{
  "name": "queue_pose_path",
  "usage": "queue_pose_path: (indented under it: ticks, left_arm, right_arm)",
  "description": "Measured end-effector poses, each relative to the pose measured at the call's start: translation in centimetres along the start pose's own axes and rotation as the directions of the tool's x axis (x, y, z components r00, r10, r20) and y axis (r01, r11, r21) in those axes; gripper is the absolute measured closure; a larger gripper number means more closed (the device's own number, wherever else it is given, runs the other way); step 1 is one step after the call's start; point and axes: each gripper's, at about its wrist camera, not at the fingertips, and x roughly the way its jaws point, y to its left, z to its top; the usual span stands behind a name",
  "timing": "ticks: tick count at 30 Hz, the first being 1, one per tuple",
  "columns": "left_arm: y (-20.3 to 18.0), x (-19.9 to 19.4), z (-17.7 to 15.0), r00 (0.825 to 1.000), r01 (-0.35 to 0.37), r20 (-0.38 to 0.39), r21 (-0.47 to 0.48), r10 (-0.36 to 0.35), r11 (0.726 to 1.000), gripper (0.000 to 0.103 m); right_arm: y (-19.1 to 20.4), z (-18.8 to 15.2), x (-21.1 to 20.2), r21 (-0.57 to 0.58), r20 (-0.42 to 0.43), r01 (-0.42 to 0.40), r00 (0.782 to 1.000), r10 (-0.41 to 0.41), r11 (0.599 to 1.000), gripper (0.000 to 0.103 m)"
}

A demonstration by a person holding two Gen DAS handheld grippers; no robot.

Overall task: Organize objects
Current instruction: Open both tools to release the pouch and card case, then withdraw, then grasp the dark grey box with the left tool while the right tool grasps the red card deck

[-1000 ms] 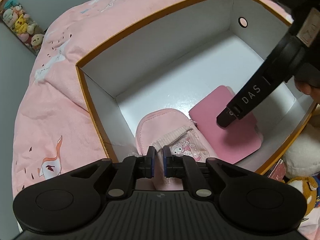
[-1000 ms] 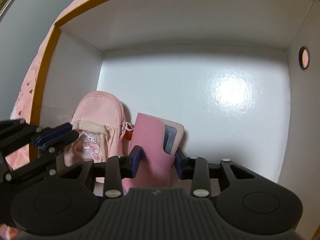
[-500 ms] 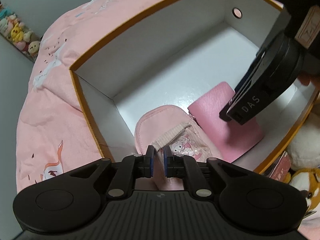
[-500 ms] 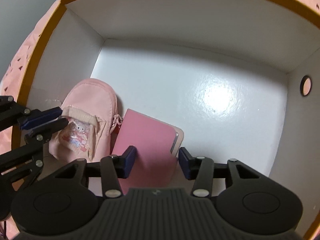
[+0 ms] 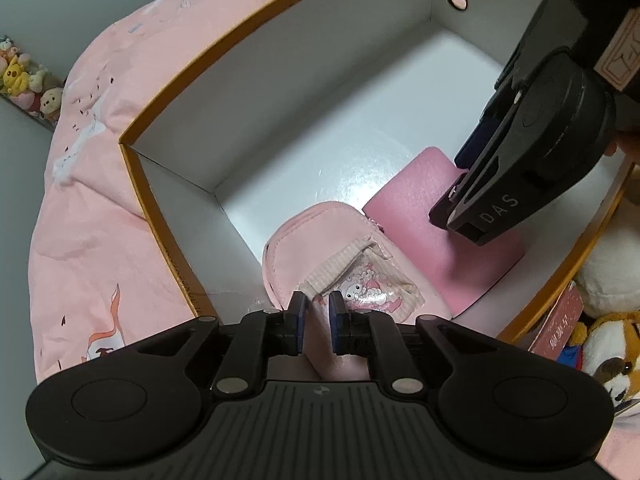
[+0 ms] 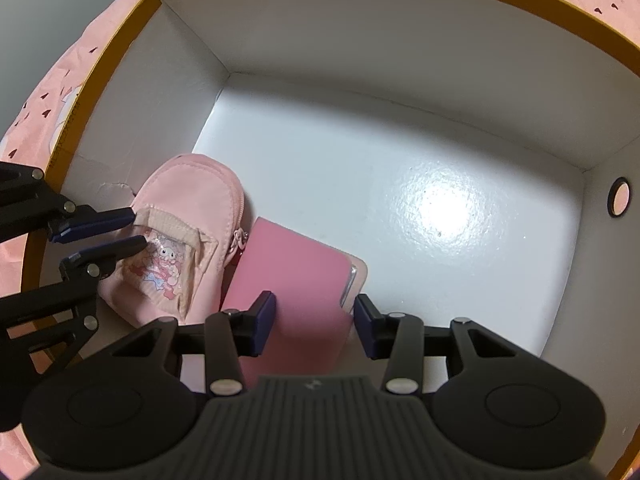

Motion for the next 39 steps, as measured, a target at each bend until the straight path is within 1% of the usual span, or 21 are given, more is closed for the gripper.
queue_pose_path:
  ticks: [2, 3, 6, 9, 12, 14, 16, 18, 20, 23, 26, 29, 33, 36, 37, 39]
  left_arm:
    - [0.4, -0.3, -0.1, 1.000, 0.008, 0.027, -0.025, -0.007, 1.000, 0.087]
    - [0.4, -0.5, -0.1, 0.999, 0.012, 0.042, -0.036, -0.010, 0.999, 0.086]
    - [0.9, -1.5, -0.5, 0.996, 0.019, 0.089, -0.069, -0.013, 0.997, 0.081]
    - [1.3, -3.0, -0.8, 0.990, 0.039, 0.140, -0.106, -0.024, 0.994, 0.074]
    - [1.6, -5.0, -1.4, 0.984, 0.056, 0.177, -0.159, -0.028, 0.986, 0.065]
    - [1.5, -6.3, -1.9, 0.980, 0.062, 0.198, -0.191, -0.023, 0.980, 0.056]
    - [1.2, -7.7, -2.7, 0.976, 0.068, 0.218, -0.232, -0.017, 0.970, 0.052]
    - [0.9, -8.8, -3.7, 0.972, 0.076, 0.235, -0.276, -0.009, 0.958, 0.049]
    - [0.6, -9.8, -4.8, 0.968, 0.084, 0.253, -0.331, 0.003, 0.940, 0.044]
    - [-0.2, -10.7, -6.4, 0.962, 0.090, 0.272, -0.397, 0.023, 0.914, 0.036]
    - [-1.2, -10.7, -7.8, 0.960, 0.070, 0.273, -0.459, 0.066, 0.886, 0.030]
    - [-2.0, -10.2, -8.9, 0.958, 0.061, 0.272, -0.510, 0.093, 0.858, 0.027]
    - [-2.6, -9.2, -10.1, 0.957, 0.042, 0.257, -0.575, 0.132, 0.817, 0.026]
    - [-2.5, -8.7, -11.0, 0.955, 0.051, 0.259, -0.616, 0.142, 0.786, 0.026]
    - [-2.5, -8.6, -11.2, 0.954, 0.050, 0.260, -0.626, 0.148, 0.778, 0.025]
    - [-2.5, -8.4, -11.4, 0.954, 0.042, 0.257, -0.629, 0.156, 0.777, 0.025]
  right_arm:
    - [-0.6, -0.6, -1.0, 0.012, 0.011, -0.002, 1.000, 0.002, 1.000, 0.056]
    - [-0.4, -0.4, -0.4, 0.019, 0.019, 0.001, 1.000, -0.001, 1.000, 0.056]
    - [-0.1, -0.6, -1.0, 0.019, 0.064, 0.009, 0.998, -0.010, 1.000, 0.056]
    - [0.3, -1.0, -2.6, 0.016, 0.109, 0.014, 0.994, -0.016, 1.000, 0.056]
    - [0.9, -1.7, -4.2, 0.022, 0.150, 0.006, 0.989, -0.009, 1.000, 0.056]
    - [1.4, -2.5, -5.3, 0.023, 0.182, -0.001, 0.983, -0.004, 1.000, 0.056]
    - [2.1, -3.5, -6.5, 0.018, 0.218, -0.003, 0.976, -0.001, 1.000, 0.056]
    - [2.6, -4.7, -7.8, 0.020, 0.252, -0.010, 0.968, 0.005, 1.000, 0.055]
    - [3.1, -6.0, -9.1, 0.029, 0.284, -0.012, 0.959, 0.003, 1.000, 0.052]
    - [3.8, -8.5, -11.1, 0.041, 0.336, -0.025, 0.942, 0.009, 0.999, 0.051]
    - [4.9, -10.8, -11.7, 0.061, 0.381, -0.043, 0.924, 0.017, 0.997, 0.051]
    - [5.8, -13.0, -12.0, 0.077, 0.412, -0.044, 0.911, 0.009, 0.996, 0.050]
    - [6.3, -15.0, -11.3, 0.099, 0.414, -0.044, 0.910, -0.001, 0.994, 0.050]
    - [6.8, -15.1, -9.6, 0.099, 0.408, -0.035, 0.913, -0.008, 0.994, 0.050]
    - [6.8, -15.2, -9.3, 0.100, 0.404, -0.031, 0.915, -0.012, 0.995, 0.050]
    - [6.8, -15.3, -8.5, 0.104, 0.395, -0.031, 0.918, -0.013, 0.994, 0.049]
